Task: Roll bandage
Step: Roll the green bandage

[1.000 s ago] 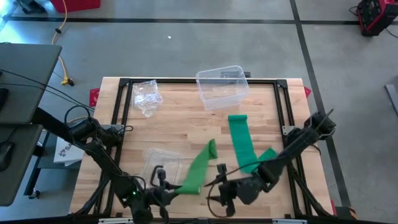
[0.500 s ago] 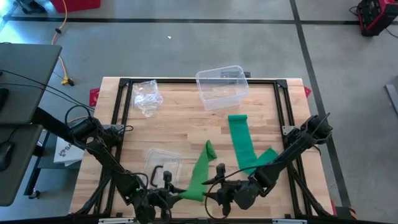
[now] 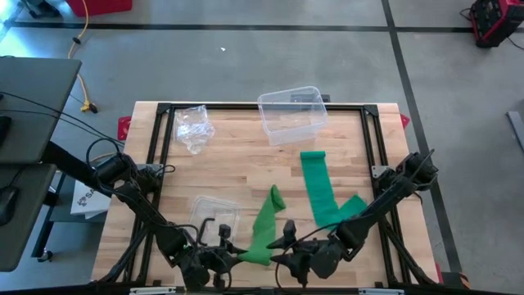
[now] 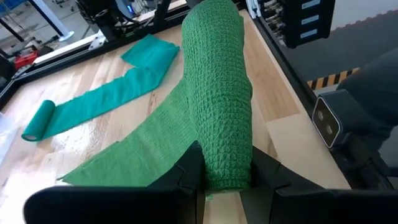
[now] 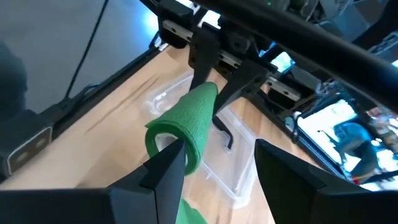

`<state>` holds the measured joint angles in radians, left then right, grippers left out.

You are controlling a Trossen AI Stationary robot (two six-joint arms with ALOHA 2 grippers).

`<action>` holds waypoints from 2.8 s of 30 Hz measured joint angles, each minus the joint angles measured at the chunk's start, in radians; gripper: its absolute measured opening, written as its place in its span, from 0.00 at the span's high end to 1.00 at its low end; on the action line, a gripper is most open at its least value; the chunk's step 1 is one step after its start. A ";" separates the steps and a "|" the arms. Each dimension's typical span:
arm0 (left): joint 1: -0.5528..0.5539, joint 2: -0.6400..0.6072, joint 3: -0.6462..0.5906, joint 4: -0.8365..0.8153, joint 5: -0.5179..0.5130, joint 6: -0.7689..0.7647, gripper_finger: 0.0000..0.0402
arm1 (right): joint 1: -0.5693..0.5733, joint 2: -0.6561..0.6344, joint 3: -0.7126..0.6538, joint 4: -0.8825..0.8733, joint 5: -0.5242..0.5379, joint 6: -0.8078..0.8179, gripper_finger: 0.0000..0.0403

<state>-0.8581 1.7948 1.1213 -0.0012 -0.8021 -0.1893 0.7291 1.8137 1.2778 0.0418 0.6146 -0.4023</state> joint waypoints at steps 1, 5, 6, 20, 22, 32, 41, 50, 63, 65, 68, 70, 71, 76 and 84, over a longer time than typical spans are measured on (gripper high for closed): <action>0.000 0.000 0.000 0.000 0.000 0.000 0.84 | 0.006 0.000 0.000 0.000 0.019 -0.008 0.54; 0.000 0.000 0.000 0.000 0.013 -0.018 0.84 | 0.025 0.000 0.000 -0.009 0.059 -0.044 0.54; 0.000 0.000 0.000 0.000 0.014 -0.018 0.84 | 0.028 0.000 0.000 -0.010 0.058 -0.046 0.54; 0.003 0.000 0.000 0.001 0.015 -0.019 0.84 | 0.008 0.032 0.000 0.045 0.019 -0.050 0.54; 0.003 0.000 0.000 0.005 0.015 -0.018 0.84 | 0.002 0.033 0.000 0.041 0.018 -0.043 0.54; 0.003 0.000 0.000 0.011 0.035 -0.020 0.84 | -0.018 0.038 0.000 0.032 0.010 -0.043 0.54; 0.045 0.000 -0.001 0.066 0.070 -0.117 0.80 | -0.028 0.044 0.000 0.045 -0.020 0.044 0.59; 0.056 -0.058 -0.002 0.069 0.066 -0.149 0.61 | -0.020 0.044 0.001 0.077 0.074 0.014 0.97; 0.032 -0.249 0.002 -0.083 0.076 -0.065 0.49 | 0.050 0.011 0.002 0.237 0.439 -0.418 0.98; 0.020 -0.270 0.001 -0.106 0.060 -0.062 0.49 | 0.057 0.003 0.002 0.246 0.488 -0.463 0.98; -0.003 -0.286 -0.012 -0.099 0.032 -0.042 0.49 | 0.065 -0.009 0.000 0.287 0.513 -0.524 0.99; -0.015 -0.291 -0.050 -0.064 -0.028 -0.028 0.49 | 0.069 -0.012 0.000 0.330 0.532 -0.564 0.99; -0.021 -0.291 -0.079 -0.035 -0.069 -0.029 0.49 | 0.072 -0.014 0.000 0.344 0.537 -0.579 0.99; -0.027 -0.289 -0.270 0.342 -0.135 0.028 0.51 | 0.078 -0.044 0.000 0.401 0.535 -0.630 0.99; 0.024 -0.286 -0.428 1.098 0.015 0.398 0.51 | 0.075 -0.094 0.000 0.410 0.529 -0.764 0.99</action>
<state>-0.8341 1.5089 0.6937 1.0965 -0.7875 0.2084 0.8044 1.7196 1.2781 0.4518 1.1439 -1.1666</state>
